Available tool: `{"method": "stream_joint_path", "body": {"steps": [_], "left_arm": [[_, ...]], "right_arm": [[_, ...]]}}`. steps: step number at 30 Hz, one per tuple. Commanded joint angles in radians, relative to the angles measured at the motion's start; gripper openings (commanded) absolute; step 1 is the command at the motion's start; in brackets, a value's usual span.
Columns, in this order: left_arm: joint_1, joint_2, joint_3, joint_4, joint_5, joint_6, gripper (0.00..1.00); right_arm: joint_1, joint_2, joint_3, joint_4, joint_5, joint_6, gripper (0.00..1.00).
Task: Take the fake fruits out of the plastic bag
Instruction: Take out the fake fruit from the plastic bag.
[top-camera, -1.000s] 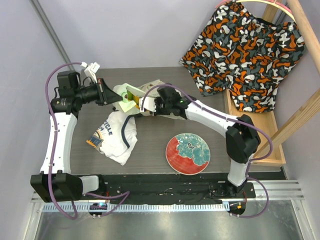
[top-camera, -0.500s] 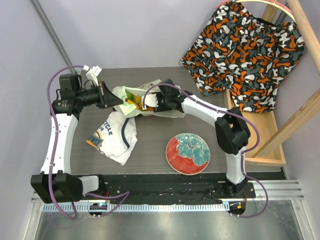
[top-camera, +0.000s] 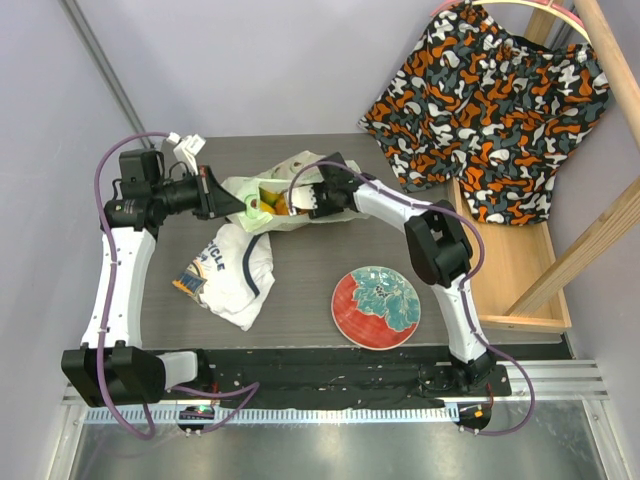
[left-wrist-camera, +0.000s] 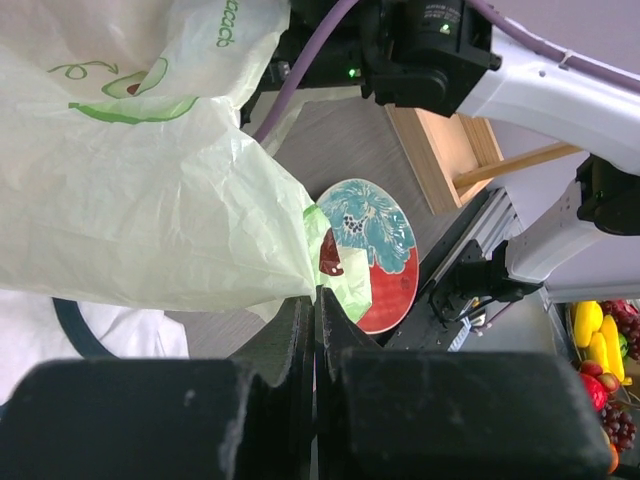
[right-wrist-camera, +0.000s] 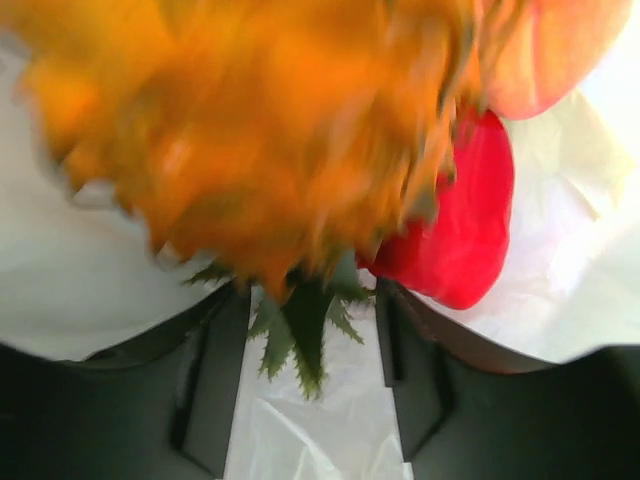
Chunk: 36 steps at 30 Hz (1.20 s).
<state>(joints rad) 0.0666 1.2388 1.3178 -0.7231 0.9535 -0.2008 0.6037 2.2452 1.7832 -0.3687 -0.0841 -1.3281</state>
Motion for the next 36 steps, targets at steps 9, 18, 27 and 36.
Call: {"method": "stream_joint_path", "body": {"steps": [9, 18, 27, 36], "left_arm": [[0.016, -0.029, -0.042, 0.047, 0.028, -0.018, 0.01], [0.019, -0.021, -0.046, 0.070, 0.031, -0.042, 0.01], [0.019, -0.002, -0.045, 0.108, 0.028, -0.077, 0.00], [0.019, 0.037, -0.019, 0.131, -0.021, -0.100, 0.00]], "right_arm": [[0.002, -0.064, 0.147, -0.298, -0.272, 0.118, 0.17], [0.007, -0.254, 0.015, -0.179, -0.290, 0.289, 0.01], [0.051, -0.423, -0.027, -0.148, -0.301, 0.406, 0.01], [0.068, -0.567, -0.129, -0.185, -0.273, 0.468, 0.01]]}}
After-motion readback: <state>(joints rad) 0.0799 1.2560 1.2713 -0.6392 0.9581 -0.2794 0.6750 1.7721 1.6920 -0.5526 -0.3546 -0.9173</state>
